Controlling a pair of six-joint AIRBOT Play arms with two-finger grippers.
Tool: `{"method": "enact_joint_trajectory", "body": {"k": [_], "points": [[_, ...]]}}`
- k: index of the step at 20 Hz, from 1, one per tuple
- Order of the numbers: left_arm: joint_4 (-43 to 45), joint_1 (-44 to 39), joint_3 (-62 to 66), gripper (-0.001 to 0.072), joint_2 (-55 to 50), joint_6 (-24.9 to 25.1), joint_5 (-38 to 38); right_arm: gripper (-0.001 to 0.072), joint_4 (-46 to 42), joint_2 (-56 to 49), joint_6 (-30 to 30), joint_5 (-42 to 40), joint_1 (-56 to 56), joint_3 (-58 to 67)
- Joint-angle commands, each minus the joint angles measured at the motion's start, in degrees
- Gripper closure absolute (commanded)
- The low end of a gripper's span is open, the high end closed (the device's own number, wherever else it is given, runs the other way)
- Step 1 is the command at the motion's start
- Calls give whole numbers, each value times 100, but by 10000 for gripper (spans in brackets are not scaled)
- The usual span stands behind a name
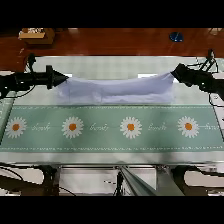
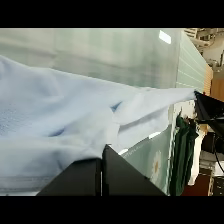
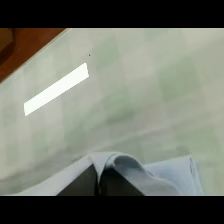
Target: Fold the shirts.
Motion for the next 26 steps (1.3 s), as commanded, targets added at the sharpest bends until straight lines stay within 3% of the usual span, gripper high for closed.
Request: {"method": "enact_joint_trajectory", "body": {"k": [1,3,4,5,7,8,9,10,12,15,19,24,25,26], "points": [[7,-59,44,685,-382,-9,-33,688,-1115,-105,483,313,9,50],[7,-17,44,682,-487,-9,-26,689,-1768,-105,730,538,7,52],[7,17,44,630,-490,-4,4,688,-1989,-105,767,634,9,50],[2,66,46,520,-483,-4,22,688,-2111,-105,767,695,9,50],[2,214,46,165,-483,-11,4,646,-2153,-105,761,737,7,50],[2,313,46,139,-472,-11,-55,470,-2146,-103,763,732,7,52],[2,442,46,128,-452,-11,-186,287,-2138,-96,761,752,4,52],[2,584,46,121,-426,-11,-369,218,-2184,-66,743,822,-13,52],[2,925,46,125,-367,-13,-892,218,-2527,61,811,909,-125,59],[4,1281,44,156,-297,-13,-1598,217,-2798,153,1397,1086,-455,59],[2,1283,44,187,-289,-9,-1784,129,-1738,-232,1239,1670,-791,57],[2,1073,44,187,-291,15,-1770,130,-691,-800,929,1753,-634,57],[2,1036,44,187,-291,15,-1764,145,-520,-901,863,1685,-529,57],[2,990,44,187,-291,15,-1742,214,-407,-988,866,1600,-404,59]]}}
